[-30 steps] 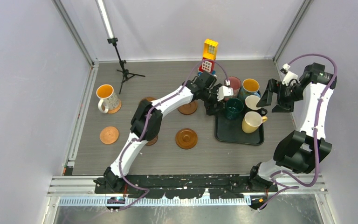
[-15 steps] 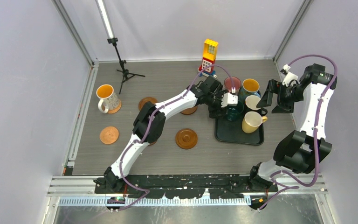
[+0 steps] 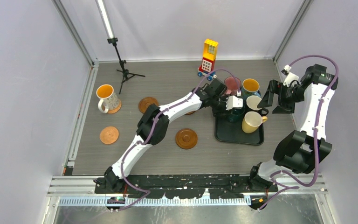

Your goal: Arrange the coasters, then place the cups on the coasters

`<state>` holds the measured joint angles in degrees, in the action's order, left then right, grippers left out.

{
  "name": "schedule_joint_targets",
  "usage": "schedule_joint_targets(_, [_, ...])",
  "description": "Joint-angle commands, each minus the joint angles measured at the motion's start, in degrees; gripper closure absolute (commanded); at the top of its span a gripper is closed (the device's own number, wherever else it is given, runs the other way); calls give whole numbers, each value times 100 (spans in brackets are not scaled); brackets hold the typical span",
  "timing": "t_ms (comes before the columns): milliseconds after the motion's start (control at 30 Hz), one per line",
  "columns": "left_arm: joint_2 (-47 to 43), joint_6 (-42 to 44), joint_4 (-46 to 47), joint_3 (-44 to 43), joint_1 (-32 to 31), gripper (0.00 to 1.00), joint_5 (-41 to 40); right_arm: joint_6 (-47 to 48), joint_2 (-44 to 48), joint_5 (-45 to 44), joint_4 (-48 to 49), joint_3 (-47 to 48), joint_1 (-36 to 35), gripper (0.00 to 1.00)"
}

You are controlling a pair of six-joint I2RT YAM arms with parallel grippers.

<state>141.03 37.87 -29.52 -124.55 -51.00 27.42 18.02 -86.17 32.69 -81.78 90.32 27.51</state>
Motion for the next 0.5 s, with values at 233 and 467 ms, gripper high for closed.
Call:
schedule_joint_targets(233, [372, -258, -175, -684, -114, 71, -361, 170, 171, 1, -124, 107, 110, 11])
schedule_joint_targets(467, [-389, -765, 548, 207, -125, 100, -433, 194, 144, 51, -137, 162, 147, 11])
